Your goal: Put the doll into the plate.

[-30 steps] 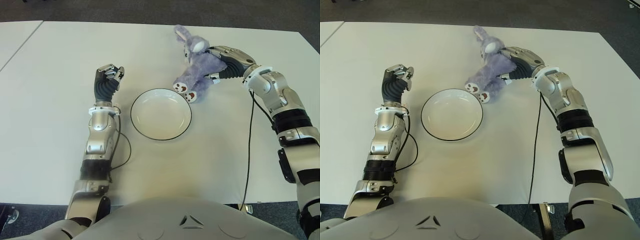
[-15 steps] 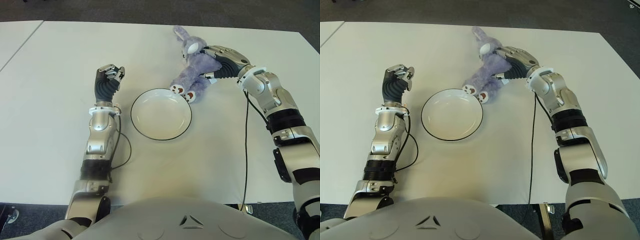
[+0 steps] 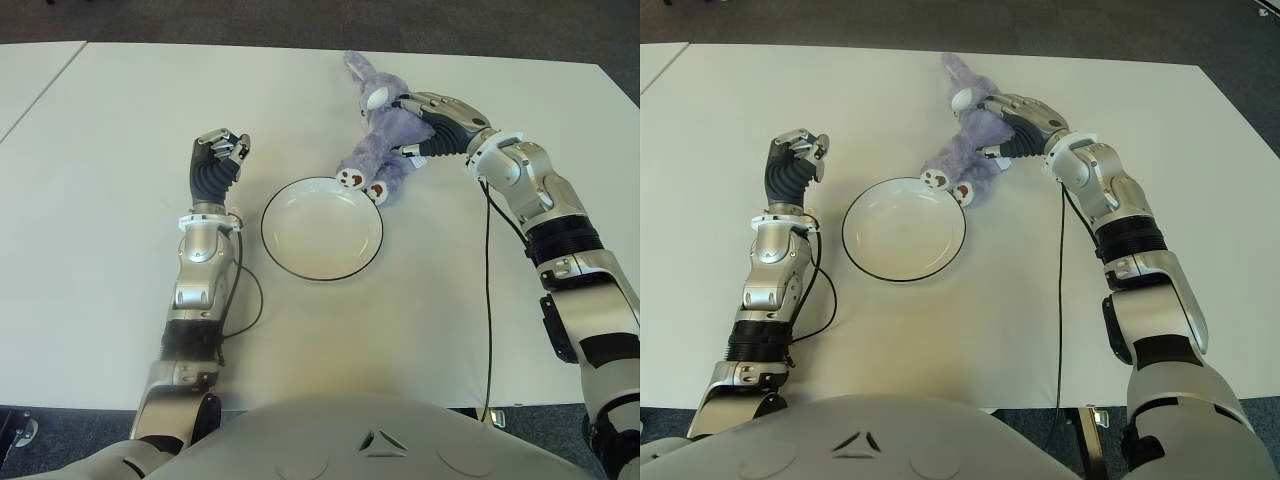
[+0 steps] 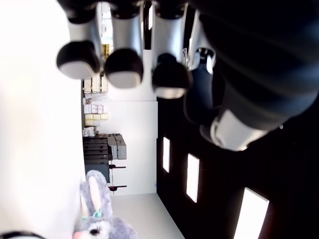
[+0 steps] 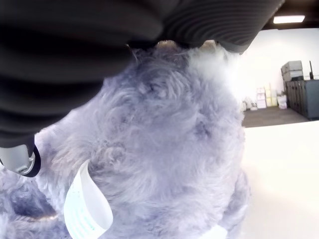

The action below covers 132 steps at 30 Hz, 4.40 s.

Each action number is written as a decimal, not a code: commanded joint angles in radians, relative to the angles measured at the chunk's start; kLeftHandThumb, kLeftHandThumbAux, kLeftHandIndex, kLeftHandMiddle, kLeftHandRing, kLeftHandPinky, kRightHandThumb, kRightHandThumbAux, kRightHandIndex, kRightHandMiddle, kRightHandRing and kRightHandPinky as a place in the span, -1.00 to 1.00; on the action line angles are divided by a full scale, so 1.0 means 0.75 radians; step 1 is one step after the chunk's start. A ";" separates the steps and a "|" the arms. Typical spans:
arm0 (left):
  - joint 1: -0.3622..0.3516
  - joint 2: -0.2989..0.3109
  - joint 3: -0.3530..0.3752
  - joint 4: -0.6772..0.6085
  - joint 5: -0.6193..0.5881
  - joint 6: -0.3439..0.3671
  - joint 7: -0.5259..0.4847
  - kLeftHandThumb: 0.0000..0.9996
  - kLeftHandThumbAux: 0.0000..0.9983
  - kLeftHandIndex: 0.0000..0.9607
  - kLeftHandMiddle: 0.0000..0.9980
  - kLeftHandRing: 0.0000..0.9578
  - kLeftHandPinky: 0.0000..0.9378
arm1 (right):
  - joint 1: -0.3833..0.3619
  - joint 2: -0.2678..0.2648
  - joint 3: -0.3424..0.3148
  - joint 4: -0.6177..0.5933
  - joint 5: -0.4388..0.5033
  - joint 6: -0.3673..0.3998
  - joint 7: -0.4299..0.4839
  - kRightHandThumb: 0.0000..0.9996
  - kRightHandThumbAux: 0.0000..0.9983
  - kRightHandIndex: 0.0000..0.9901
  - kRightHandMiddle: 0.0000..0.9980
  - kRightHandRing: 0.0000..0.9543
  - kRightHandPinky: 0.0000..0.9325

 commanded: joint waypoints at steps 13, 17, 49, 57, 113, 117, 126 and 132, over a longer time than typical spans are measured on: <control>0.110 -0.056 -0.002 0.069 0.013 -0.009 0.020 0.42 0.42 -0.08 0.76 0.85 0.86 | 0.003 0.060 0.099 0.112 -0.064 0.025 -0.034 -0.49 -0.13 -1.00 -1.00 -1.00 -0.85; 0.111 -0.057 0.000 0.066 0.015 -0.010 0.025 0.42 0.42 -0.08 0.76 0.85 0.86 | -0.009 0.073 0.121 0.181 -0.090 0.017 -0.094 -0.32 0.05 -0.80 -1.00 -0.99 -0.68; 0.118 -0.057 0.010 0.013 0.021 0.039 0.050 0.42 0.42 -0.08 0.76 0.85 0.87 | -0.027 0.197 0.162 0.513 -0.122 0.212 -0.605 1.00 0.33 -0.12 -0.02 -0.03 -0.01; 0.111 -0.052 0.010 0.019 0.024 0.041 0.049 0.42 0.42 -0.08 0.76 0.85 0.86 | -0.038 0.209 0.153 0.564 -0.087 0.204 -0.627 1.00 0.33 -0.15 0.03 0.11 -0.07; 0.065 -0.045 0.021 0.122 0.046 -0.026 0.061 0.42 0.41 -0.08 0.76 0.85 0.88 | 0.273 0.560 -0.693 -0.566 1.224 0.924 -0.087 0.71 0.36 -0.20 0.07 0.85 0.89; 0.061 -0.043 0.028 0.127 0.056 -0.017 0.070 0.42 0.41 -0.08 0.76 0.85 0.87 | 0.292 0.577 -0.704 -0.653 1.264 0.989 -0.090 0.71 0.36 -0.20 0.07 0.85 0.89; 0.043 -0.031 0.058 0.160 0.064 -0.016 0.076 0.42 0.42 -0.08 0.76 0.85 0.86 | 0.332 0.598 -0.722 -0.798 1.371 1.066 -0.034 0.71 0.36 -0.20 0.07 0.85 0.89; 0.033 -0.027 0.074 0.180 0.062 -0.023 0.071 0.42 0.42 -0.08 0.76 0.85 0.85 | 0.358 0.589 -0.730 -0.905 1.427 1.137 -0.022 0.71 0.36 -0.20 0.08 0.85 0.89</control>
